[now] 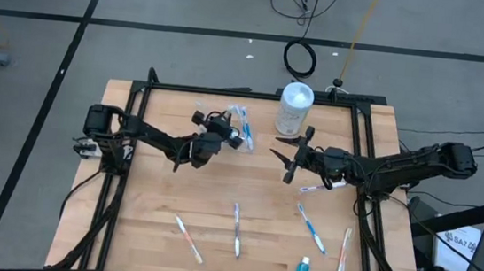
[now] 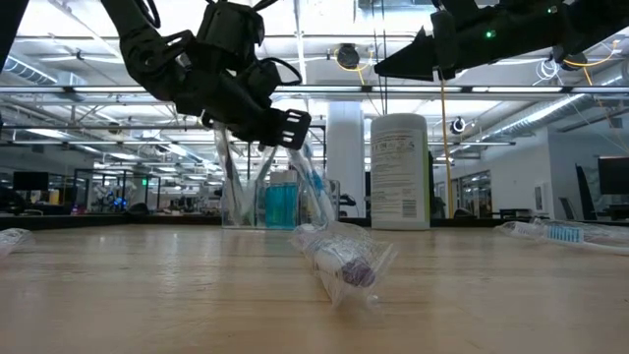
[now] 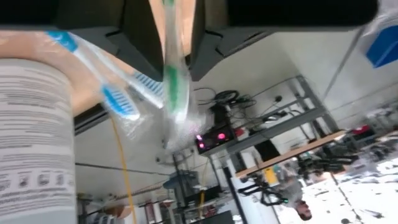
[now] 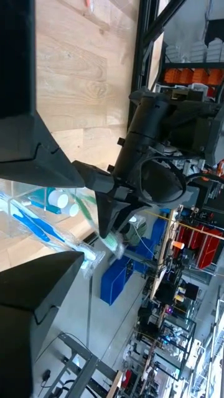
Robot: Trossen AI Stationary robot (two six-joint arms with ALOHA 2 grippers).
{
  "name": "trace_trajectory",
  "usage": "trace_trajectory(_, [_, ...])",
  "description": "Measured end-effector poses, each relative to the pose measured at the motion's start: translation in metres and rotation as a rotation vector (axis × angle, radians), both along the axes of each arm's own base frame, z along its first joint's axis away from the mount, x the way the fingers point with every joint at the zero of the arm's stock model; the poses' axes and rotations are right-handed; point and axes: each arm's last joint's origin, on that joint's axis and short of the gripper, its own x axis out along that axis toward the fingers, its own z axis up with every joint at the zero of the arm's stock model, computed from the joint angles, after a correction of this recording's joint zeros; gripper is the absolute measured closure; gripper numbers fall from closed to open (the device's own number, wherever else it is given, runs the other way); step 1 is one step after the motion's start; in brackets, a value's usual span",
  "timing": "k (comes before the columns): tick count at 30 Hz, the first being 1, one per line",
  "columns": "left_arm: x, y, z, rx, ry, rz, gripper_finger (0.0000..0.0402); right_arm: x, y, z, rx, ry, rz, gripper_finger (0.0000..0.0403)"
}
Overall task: Pick & Place toothbrushing station
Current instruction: Put the green toothbrush in the left compartment of the transparent organizer, then put the mouthwash bottle in the middle compartment of the transparent organizer
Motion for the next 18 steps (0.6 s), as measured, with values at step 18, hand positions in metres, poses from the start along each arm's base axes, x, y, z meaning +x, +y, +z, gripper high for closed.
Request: trace_trajectory(18, [-0.041,-0.046,0.098,0.033,-0.095,-0.163,0.0224,0.000,0.000,0.000,0.000,0.000,0.000,0.0232])
